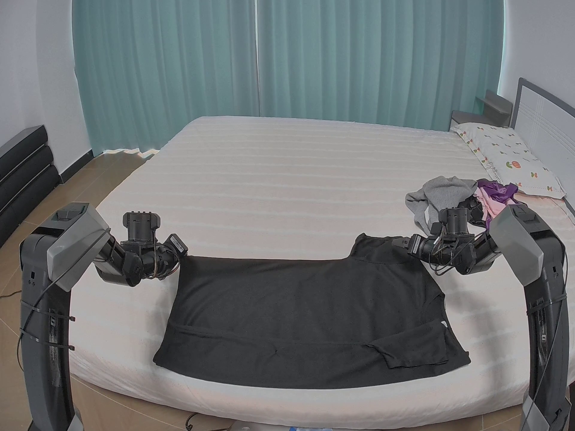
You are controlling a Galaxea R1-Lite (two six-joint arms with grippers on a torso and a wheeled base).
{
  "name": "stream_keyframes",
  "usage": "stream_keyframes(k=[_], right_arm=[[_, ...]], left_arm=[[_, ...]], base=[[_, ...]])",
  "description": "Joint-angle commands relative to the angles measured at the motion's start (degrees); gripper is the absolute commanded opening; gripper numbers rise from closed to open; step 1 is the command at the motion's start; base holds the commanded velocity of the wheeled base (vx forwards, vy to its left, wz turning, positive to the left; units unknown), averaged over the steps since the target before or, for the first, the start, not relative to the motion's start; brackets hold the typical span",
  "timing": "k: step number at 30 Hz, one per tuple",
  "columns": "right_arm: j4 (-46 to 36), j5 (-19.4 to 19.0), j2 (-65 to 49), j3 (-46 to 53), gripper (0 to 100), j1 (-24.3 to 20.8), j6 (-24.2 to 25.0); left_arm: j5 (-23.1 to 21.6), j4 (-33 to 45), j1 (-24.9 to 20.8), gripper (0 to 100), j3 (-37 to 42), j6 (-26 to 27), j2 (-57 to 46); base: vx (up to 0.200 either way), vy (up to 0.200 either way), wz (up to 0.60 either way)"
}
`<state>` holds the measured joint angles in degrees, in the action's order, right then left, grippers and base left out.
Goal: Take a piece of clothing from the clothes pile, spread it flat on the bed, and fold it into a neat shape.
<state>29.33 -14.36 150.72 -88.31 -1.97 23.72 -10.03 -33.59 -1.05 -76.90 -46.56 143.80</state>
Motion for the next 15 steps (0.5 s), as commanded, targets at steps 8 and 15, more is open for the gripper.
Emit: stream_keyframes(k=[8,15], right_arm=[[0.11,-0.14,0.62,-0.11,0,0.66,0.10],[0.64,-0.58,-2.80,2.44,0,1.71,3.00]], left_arm=[[0.01,0.01,-0.01,0,-0.01,-0.03,-0.01],[0.10,-0.08,0.08,0,1.31,0.15,-1.86]], base=[[0.000,0.000,0.00],[0.000,0.000,0.00]])
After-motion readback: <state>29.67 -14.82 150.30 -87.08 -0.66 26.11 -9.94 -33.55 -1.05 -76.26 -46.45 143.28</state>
